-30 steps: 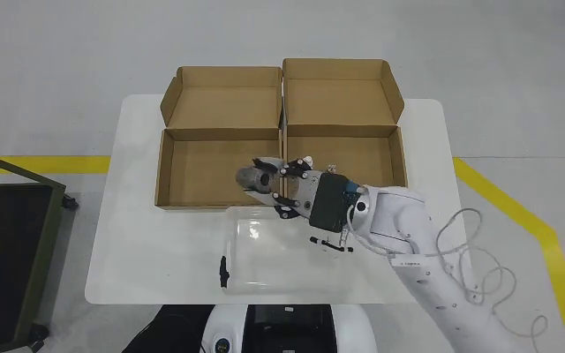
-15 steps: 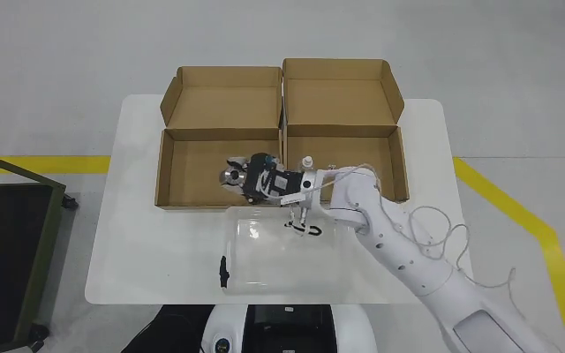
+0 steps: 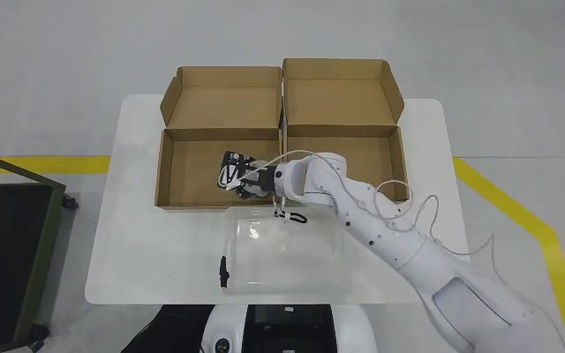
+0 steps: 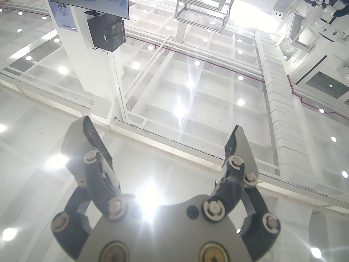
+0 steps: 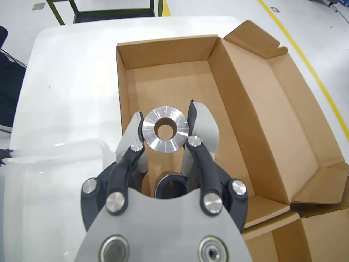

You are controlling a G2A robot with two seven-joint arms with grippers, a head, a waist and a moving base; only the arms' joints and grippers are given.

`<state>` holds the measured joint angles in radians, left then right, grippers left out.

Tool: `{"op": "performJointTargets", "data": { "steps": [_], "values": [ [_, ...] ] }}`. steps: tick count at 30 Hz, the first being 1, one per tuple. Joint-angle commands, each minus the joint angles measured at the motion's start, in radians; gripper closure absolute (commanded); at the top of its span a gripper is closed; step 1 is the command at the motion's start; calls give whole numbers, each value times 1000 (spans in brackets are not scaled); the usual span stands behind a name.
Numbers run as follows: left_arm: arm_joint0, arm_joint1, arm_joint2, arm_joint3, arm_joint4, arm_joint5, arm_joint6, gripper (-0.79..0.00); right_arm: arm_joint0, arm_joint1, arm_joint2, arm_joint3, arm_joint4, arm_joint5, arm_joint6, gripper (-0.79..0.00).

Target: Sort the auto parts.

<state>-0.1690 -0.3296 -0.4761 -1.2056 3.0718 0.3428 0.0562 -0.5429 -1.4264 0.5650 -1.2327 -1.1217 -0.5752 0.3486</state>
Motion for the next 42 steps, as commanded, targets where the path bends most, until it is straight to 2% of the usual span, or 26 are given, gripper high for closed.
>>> {"op": "performJointTargets", "data": {
  "steps": [1, 14, 26, 34, 42],
  "values": [
    [0, 0, 0, 0, 0, 0, 0, -785, 15, -14, -17, 35, 7, -1, 11, 0],
    [0, 0, 0, 0, 0, 0, 0, -785, 111, -111, -110, 216, -34, -17, 35, -6],
    [0, 0, 0, 0, 0, 0, 0, -785, 150, -171, -134, 320, -42, -43, 56, -222],
    [0, 0, 0, 0, 0, 0, 0, -785, 161, -195, -135, 356, -66, -49, 59, -283],
    [0, 0, 0, 0, 0, 0, 0, -785, 166, -202, -104, 353, -73, -53, 38, -379]
  ]
}}
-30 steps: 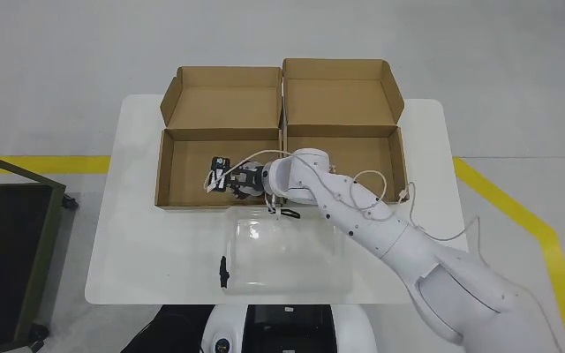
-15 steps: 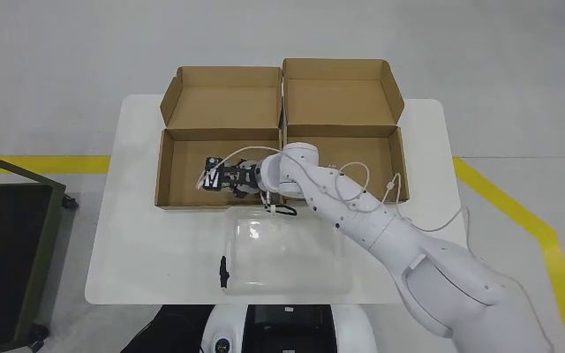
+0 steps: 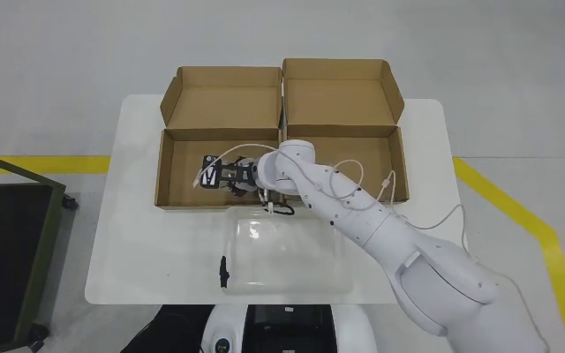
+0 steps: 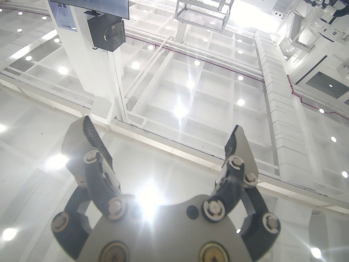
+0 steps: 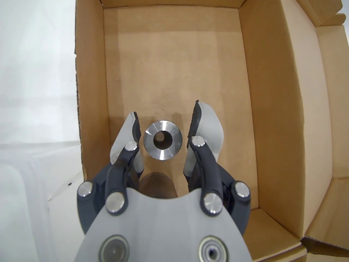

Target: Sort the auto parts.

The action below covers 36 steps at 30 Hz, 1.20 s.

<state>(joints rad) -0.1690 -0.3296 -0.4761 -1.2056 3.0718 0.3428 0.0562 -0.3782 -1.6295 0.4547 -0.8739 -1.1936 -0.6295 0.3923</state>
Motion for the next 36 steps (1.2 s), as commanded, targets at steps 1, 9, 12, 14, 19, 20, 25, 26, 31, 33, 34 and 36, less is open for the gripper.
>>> {"op": "performJointTargets", "data": {
  "steps": [1, 9, 12, 14, 19, 20, 25, 26, 31, 33, 34, 36],
  "values": [
    [0, 0, 0, 0, 0, 0, 0, -785, 3, 3, 15, -18, -5, 3, -13, -385],
    [0, 0, 0, 0, 0, 0, 0, -785, -45, 53, 131, -202, -27, 14, -38, -545],
    [0, 0, 0, 0, 0, 0, 0, -785, -104, 85, 196, -293, -39, 24, -35, -640],
    [0, 0, 0, 0, 0, 0, 0, -785, -157, 107, 244, -358, -42, 29, -34, -748],
    [0, 0, 0, 0, 0, 0, 0, -785, -296, 163, 380, -538, -95, 44, -28, -785],
    [0, 0, 0, 0, 0, 0, 0, -785, -327, 174, 412, -575, -105, 50, -34, -785],
    [0, 0, 0, 0, 0, 0, 0, -785, -487, 222, 569, -746, -164, 59, -52, -785],
    [0, 0, 0, 0, 0, 0, 0, -785, -515, 230, 598, -773, -173, 59, -56, -785],
    [0, 0, 0, 0, 0, 0, 0, -785, -643, 261, 729, -861, -200, 61, -101, -785],
    [0, 0, 0, 0, 0, 0, 0, -785, -689, 270, 774, -881, -207, 71, -138, -785],
    [0, 0, 0, 0, 0, 0, 0, -785, -713, 274, 794, -893, -214, 76, -159, -785],
    [0, 0, 0, 0, 0, 0, 0, -785, -759, 282, 829, -920, -234, 88, -193, -785]
  ]
}}
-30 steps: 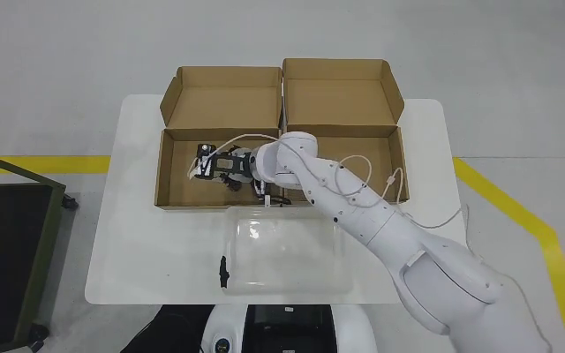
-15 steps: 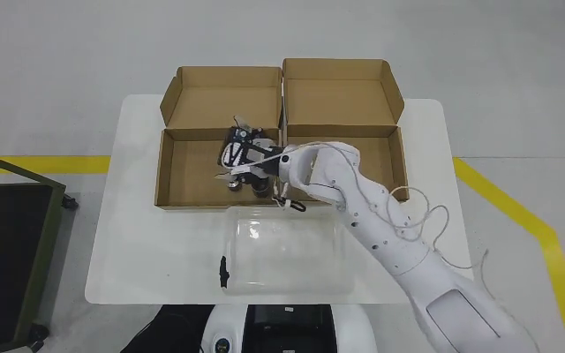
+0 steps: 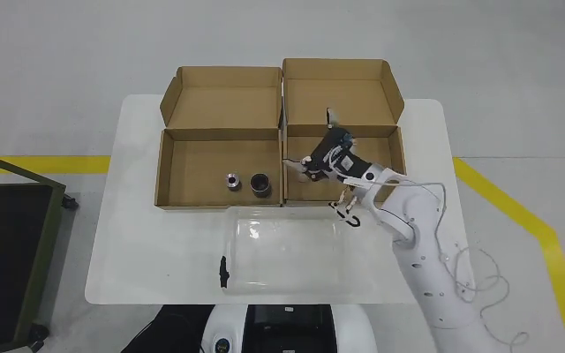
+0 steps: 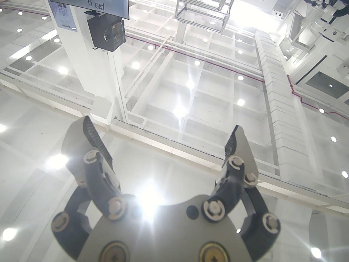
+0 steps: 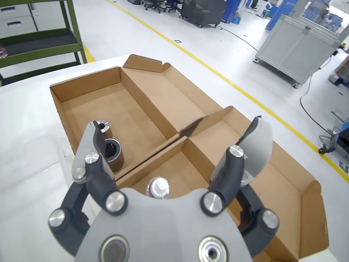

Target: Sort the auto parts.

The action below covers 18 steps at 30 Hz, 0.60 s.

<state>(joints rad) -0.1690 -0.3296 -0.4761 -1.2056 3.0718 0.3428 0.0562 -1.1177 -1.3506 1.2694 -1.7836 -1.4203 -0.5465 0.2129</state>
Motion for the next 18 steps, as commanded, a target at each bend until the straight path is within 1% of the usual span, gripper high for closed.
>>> {"op": "performJointTargets", "data": {
  "steps": [1, 5, 11, 18],
  "values": [
    [0, 0, 0, 0, 0, 0, 0, -785, -43, 6, 30, -25, -19, 8, -30, -785],
    [0, 0, 0, 0, 0, 0, 0, -785, -140, 19, 87, -77, -59, 33, -95, -785],
    [0, 0, 0, 0, 0, 0, 0, -785, -273, 37, 181, -127, -74, 46, -175, -785],
    [0, 0, 0, 0, 0, 0, 0, -785, -382, 55, 291, -149, -91, 39, -264, -785]
  ]
}}
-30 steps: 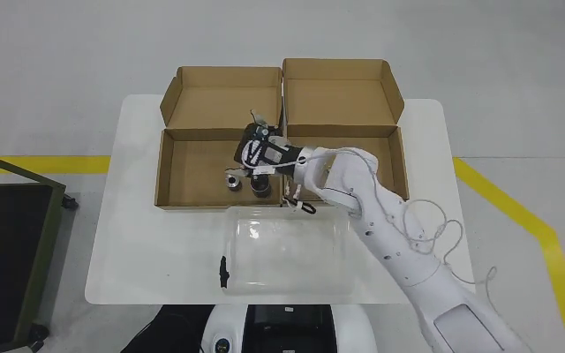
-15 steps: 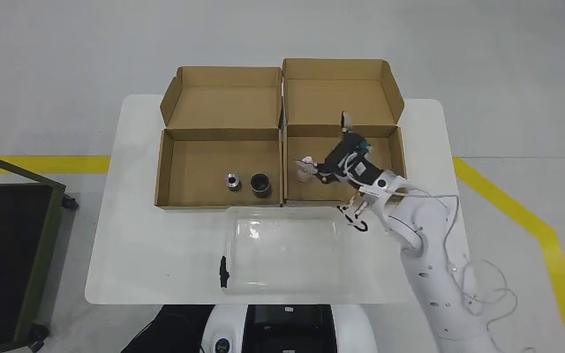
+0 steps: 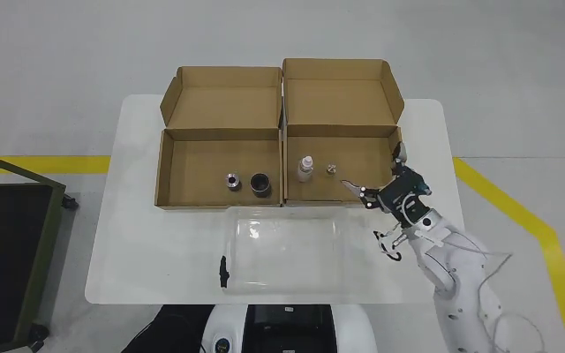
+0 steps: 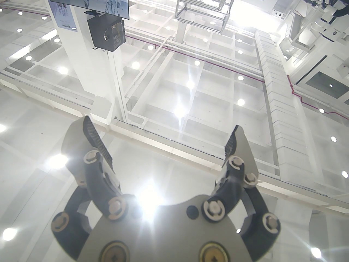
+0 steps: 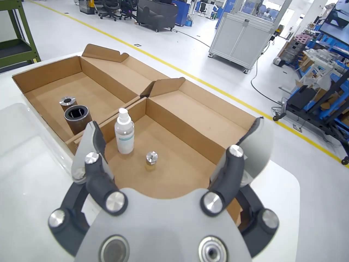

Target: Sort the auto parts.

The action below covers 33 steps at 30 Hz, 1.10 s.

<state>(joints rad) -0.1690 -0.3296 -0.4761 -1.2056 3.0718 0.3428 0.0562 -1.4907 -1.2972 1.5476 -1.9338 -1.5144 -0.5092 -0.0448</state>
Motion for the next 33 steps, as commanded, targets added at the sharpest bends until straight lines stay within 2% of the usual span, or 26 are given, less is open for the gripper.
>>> {"op": "performJointTargets", "data": {
  "steps": [1, 14, 33],
  "values": [
    [0, 0, 0, 0, 0, 0, 0, -785, -21, 3, 25, -2, 4, 5, -14, -785],
    [0, 0, 0, 0, 0, 0, 0, -785, -87, 23, 136, -6, 21, 7, -46, -785],
    [0, 0, 0, 0, 0, 0, 0, -784, -98, 26, 144, -3, 27, 9, -53, -785]
  ]
}}
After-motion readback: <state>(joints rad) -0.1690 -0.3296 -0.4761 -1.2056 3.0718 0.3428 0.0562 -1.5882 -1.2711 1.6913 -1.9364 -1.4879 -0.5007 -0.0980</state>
